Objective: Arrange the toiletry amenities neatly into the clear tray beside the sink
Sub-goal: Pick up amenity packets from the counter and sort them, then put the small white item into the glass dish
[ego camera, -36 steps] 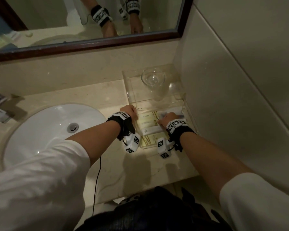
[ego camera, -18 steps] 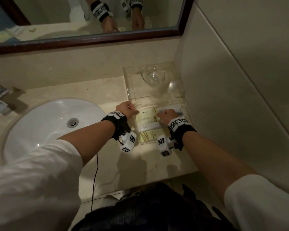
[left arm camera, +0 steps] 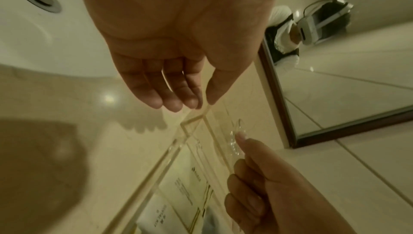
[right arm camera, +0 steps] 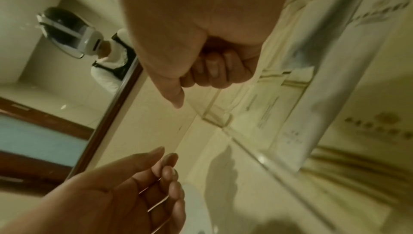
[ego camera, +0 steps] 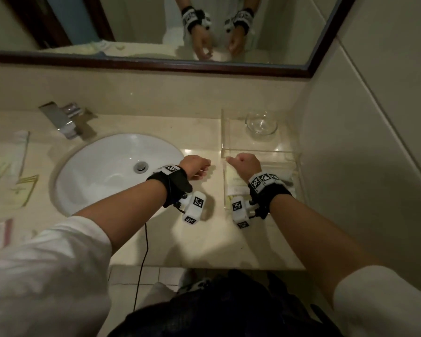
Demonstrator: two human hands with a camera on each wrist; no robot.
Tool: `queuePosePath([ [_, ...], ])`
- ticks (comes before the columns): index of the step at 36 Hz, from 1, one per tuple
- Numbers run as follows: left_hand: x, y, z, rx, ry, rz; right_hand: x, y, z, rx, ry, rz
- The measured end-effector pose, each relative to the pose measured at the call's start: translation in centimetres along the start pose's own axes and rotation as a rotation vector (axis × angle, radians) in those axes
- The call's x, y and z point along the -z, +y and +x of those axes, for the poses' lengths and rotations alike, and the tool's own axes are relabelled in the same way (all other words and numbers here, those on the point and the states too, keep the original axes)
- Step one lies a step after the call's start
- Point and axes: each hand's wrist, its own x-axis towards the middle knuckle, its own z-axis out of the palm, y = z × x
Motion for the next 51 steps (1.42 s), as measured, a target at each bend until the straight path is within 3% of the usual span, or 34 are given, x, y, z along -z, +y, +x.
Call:
queuePosePath([
  [16, 11.8, -7.4, -7.9, 0.059, 0.363, -0.276, -10.9, -9.3, -3.3, 0.307, -0.338, -0.063],
  [27, 16.4, -13.5, -12.5, 0.113, 0.6, -0.442, -17.5, -13.5, -7.0, 0.48, -0.534, -0.227],
  [32, 18.3, -16.2, -13.5, 0.142, 0.66, -0.499, -20.1, -14.5, -7.9, 0.514, -0.615, -0.241],
  [43, 26.1, -22.2, -15.5, 0.281, 0.78, -0.48, -26.8, -17.9, -10.0, 0.428, -0.692, -0.225],
  [51, 31.8, -25.4, -15.8, 0.304, 0.865, -0.298, -31.6, -20.9, -11.4, 0.456, -0.745, -0.384],
])
